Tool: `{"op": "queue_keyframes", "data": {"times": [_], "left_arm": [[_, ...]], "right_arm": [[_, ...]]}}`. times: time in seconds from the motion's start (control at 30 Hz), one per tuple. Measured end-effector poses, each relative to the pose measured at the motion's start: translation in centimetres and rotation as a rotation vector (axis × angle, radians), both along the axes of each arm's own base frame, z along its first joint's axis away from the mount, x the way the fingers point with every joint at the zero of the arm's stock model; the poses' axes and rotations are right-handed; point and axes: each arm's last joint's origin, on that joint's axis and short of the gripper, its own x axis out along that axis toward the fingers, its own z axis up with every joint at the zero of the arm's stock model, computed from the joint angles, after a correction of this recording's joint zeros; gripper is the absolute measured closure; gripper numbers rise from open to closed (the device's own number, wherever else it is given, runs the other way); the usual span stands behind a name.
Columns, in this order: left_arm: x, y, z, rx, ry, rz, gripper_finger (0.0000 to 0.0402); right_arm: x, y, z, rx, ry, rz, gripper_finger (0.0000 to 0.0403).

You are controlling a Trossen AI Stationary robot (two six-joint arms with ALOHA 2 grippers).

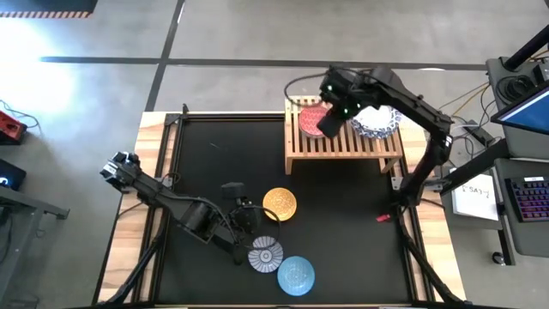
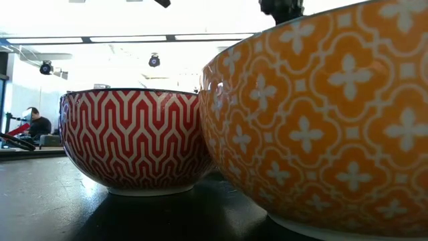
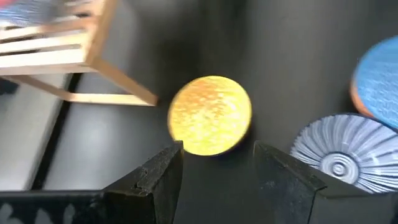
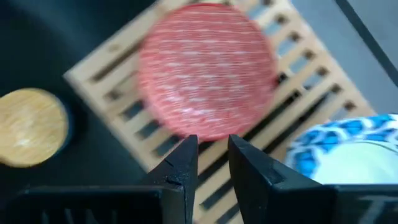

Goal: Place and stack bowls onto a shelf
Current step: Stack the blue patterned bowl on top of the red patterned bowl on the shelf

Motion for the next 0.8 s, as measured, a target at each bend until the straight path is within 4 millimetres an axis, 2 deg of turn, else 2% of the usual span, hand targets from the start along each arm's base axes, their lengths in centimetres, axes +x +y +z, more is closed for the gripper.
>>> {"op": "queue_keyframes", "data": {"times": [0.3,0.43,0.67,0.8], "left_arm": [[2.2,-2.6,-4.9,-0.144,0.23,-0.178,0.0223],[2.7,-3.2,-6.3,-0.143,0.302,-0.266,0.0223],[3.6,-3.4,-7.3,-0.164,0.303,-0.298,0.0223],[4.3,-4.4,-7.4,-0.27,0.29,-0.447,0.0223]], "right_arm": [[1.1,8.2,1.0,0.016,-0.046,0.225,0.0323],[1.2,11.8,0.8,0.042,-0.053,0.28,0.0328],[1.3,17.8,-1.5,-0.002,0.025,0.358,0.0323],[0.7,20.9,-3.4,-0.015,0.083,0.397,0.0325]]}}
